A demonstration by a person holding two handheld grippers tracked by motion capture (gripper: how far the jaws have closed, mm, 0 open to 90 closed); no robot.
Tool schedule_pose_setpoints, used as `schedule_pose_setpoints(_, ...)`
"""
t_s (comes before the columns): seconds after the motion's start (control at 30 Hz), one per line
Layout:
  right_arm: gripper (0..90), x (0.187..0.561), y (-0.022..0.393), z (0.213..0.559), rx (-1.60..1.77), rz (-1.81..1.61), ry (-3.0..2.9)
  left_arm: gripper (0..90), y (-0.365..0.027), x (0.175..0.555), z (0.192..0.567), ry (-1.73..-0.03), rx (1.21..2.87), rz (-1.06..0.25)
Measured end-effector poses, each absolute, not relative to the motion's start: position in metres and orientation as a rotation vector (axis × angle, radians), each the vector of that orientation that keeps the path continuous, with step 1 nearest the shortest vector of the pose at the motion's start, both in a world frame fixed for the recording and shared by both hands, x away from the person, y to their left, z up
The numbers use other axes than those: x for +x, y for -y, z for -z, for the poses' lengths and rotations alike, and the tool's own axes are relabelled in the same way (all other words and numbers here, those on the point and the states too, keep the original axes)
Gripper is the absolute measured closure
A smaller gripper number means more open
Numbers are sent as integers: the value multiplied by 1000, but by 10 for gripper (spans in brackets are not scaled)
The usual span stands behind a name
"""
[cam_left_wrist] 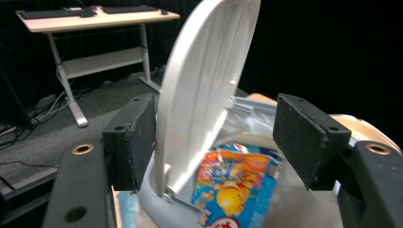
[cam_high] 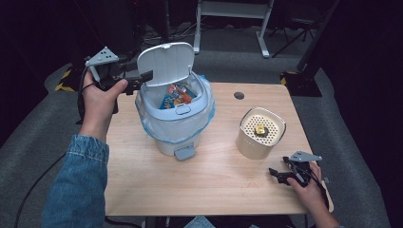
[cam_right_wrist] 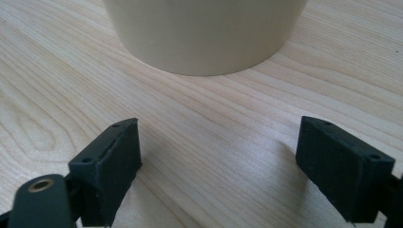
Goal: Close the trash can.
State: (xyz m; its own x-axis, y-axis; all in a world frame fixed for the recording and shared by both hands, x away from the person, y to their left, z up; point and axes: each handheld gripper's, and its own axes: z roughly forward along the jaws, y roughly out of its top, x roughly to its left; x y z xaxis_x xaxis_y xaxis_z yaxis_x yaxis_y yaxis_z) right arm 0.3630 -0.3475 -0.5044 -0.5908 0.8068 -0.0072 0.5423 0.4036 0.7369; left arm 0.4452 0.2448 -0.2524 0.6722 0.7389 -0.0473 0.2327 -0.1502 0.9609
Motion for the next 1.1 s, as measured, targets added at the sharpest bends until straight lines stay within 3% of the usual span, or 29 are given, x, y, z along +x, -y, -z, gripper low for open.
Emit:
schedule_pose_setpoints(0.4,152,363,347,504,1163,-1007,-2303,304,-232,413,257,-707,1733,-453)
schedule_pose_setpoints(0.87,152,363,347,504,1163,-1007,-2303,408,-203,403,274,-677,1847,-302)
schedule_pose_setpoints(1.1,152,363,348,504,1162,-1007,-2303,447,-191,412,279,-725,1864,-304)
